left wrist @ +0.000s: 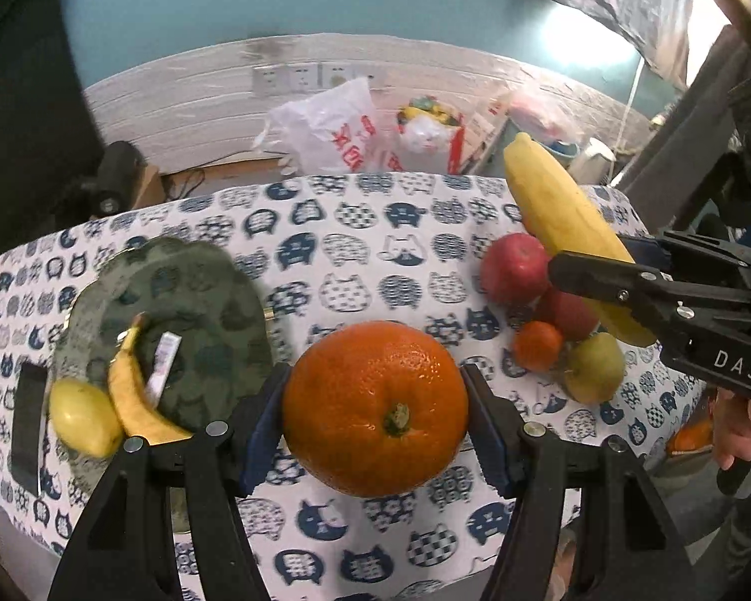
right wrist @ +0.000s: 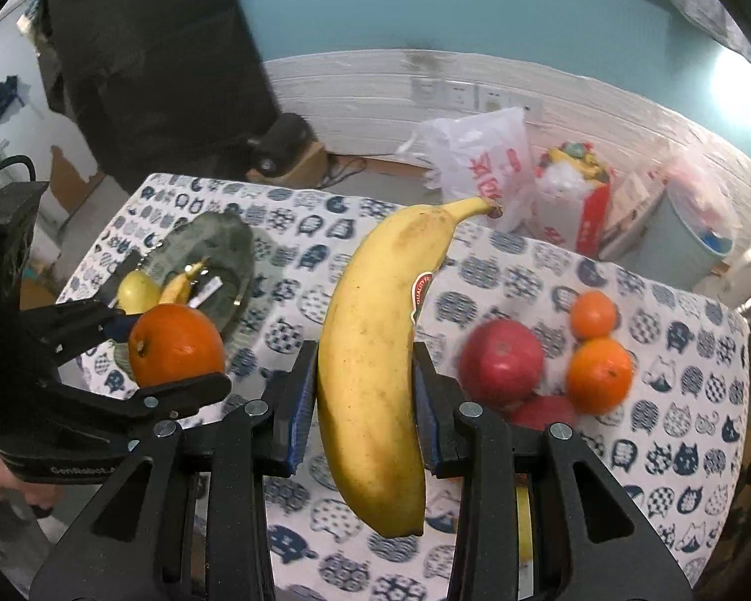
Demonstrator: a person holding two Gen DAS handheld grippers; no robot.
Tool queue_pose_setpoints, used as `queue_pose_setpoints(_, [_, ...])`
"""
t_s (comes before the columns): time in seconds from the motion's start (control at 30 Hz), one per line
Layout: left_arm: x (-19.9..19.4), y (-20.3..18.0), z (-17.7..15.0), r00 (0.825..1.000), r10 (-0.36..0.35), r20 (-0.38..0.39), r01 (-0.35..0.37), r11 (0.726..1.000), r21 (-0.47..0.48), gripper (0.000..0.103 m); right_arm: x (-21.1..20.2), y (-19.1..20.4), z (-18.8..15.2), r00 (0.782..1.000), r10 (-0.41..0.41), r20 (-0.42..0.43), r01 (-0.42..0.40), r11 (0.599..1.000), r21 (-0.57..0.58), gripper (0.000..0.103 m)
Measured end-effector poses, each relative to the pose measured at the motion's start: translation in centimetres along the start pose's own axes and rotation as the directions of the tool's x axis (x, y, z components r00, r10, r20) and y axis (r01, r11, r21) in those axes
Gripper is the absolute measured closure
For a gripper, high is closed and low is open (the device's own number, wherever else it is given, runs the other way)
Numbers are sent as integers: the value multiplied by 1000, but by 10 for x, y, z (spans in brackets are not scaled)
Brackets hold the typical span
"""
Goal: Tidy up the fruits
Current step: 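Lift the orange and banana and carry them toward the green plate, then lower the banana into the plate with the right tool while the left tool holds the orange above it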
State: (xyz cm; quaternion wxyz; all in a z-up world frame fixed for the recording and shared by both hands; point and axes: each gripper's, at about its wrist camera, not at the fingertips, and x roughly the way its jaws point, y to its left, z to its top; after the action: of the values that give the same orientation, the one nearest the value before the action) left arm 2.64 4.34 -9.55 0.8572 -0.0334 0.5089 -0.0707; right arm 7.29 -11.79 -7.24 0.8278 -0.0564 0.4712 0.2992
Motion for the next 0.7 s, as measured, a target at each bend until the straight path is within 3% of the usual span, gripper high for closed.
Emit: queue_pose_setpoints(0.7, [-25, 94, -21, 997, 68, 40, -60, 983, -172, 35, 54, 84, 42, 996, 70, -54, -74, 994, -79, 69])
